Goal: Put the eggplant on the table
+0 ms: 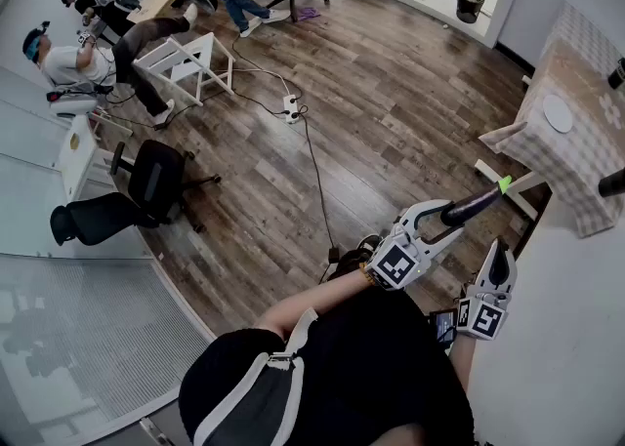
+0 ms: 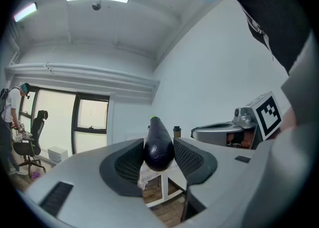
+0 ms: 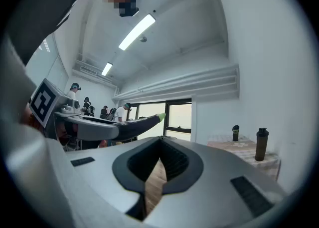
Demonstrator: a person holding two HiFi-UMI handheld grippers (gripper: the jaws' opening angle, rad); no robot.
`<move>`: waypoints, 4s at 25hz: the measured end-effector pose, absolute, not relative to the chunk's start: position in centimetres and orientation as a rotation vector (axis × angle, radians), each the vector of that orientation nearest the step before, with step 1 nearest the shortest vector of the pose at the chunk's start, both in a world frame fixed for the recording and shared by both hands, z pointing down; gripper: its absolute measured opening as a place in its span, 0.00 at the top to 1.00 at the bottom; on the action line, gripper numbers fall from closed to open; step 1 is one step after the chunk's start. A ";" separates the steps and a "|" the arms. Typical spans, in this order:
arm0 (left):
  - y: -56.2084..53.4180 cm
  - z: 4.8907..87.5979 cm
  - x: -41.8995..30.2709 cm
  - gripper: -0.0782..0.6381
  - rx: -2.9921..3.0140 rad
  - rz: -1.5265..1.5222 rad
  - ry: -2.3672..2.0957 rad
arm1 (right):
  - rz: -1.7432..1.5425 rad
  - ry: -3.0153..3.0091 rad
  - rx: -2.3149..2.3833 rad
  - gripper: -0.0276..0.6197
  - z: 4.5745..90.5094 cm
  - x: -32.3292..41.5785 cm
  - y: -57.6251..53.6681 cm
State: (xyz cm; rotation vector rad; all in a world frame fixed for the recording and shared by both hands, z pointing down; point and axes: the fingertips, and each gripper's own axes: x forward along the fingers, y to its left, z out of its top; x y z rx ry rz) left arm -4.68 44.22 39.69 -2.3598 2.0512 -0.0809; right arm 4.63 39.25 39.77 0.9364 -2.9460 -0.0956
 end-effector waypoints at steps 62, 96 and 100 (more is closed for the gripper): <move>15.2 40.5 -6.5 0.61 -2.418 -0.126 1.963 | -0.015 -2.908 1.119 0.95 41.3 3.1 12.2; -8.9 44.6 -14.1 0.61 -2.553 -0.055 1.920 | -0.031 -2.762 1.117 0.95 43.1 -5.0 -10.9; -11.1 45.6 -14.7 0.61 -2.554 -0.101 1.917 | -0.017 -2.768 1.096 0.95 44.0 -5.9 -12.5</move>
